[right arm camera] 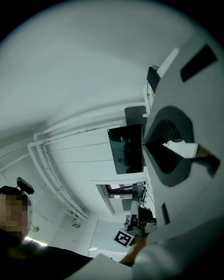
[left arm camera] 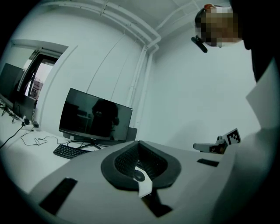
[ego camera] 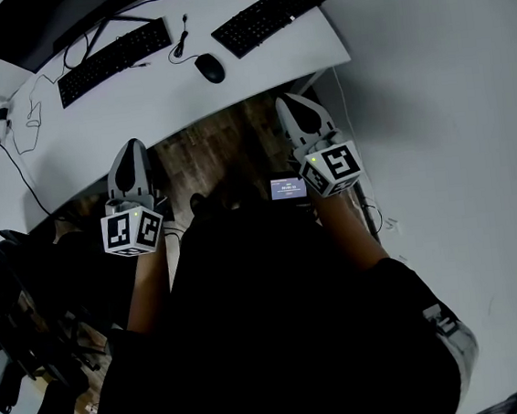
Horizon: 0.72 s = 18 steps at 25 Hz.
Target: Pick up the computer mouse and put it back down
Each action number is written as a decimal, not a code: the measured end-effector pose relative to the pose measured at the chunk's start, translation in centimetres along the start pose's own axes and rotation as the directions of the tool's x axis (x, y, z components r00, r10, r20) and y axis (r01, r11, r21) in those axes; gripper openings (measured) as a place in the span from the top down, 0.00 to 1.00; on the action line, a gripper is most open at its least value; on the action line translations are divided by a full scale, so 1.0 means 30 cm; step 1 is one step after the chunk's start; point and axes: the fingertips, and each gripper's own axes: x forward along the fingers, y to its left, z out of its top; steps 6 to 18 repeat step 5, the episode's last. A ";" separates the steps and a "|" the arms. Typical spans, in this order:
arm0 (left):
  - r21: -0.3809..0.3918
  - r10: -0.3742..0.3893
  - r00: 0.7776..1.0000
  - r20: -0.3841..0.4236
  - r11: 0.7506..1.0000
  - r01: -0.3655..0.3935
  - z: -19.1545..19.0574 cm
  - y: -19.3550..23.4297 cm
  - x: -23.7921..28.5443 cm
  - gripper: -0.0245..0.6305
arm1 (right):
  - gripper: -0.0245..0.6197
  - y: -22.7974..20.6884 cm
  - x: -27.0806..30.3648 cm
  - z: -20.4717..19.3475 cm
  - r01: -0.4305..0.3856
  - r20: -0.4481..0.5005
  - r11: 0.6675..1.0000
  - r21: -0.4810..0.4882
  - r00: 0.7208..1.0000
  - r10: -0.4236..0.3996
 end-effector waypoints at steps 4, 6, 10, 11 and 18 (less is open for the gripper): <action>-0.013 0.008 1.000 -0.002 1.000 -0.008 -0.028 -0.051 0.024 0.99 | 0.96 -0.048 -0.027 -0.009 -0.011 -0.001 1.000 0.016 1.000 0.011; -0.016 0.012 1.000 -0.002 1.000 -0.012 -0.035 -0.063 0.030 0.99 | 0.96 -0.058 -0.033 -0.012 -0.015 -0.002 1.000 0.018 1.000 0.015; -0.016 0.012 1.000 -0.002 1.000 -0.012 -0.035 -0.063 0.030 0.99 | 0.96 -0.058 -0.033 -0.012 -0.015 -0.002 1.000 0.018 1.000 0.015; -0.016 0.012 1.000 -0.002 1.000 -0.012 -0.035 -0.063 0.030 0.99 | 0.96 -0.058 -0.033 -0.012 -0.015 -0.002 1.000 0.018 1.000 0.015; -0.016 0.012 1.000 -0.002 1.000 -0.012 -0.035 -0.063 0.030 0.99 | 0.96 -0.058 -0.033 -0.012 -0.015 -0.002 1.000 0.018 1.000 0.015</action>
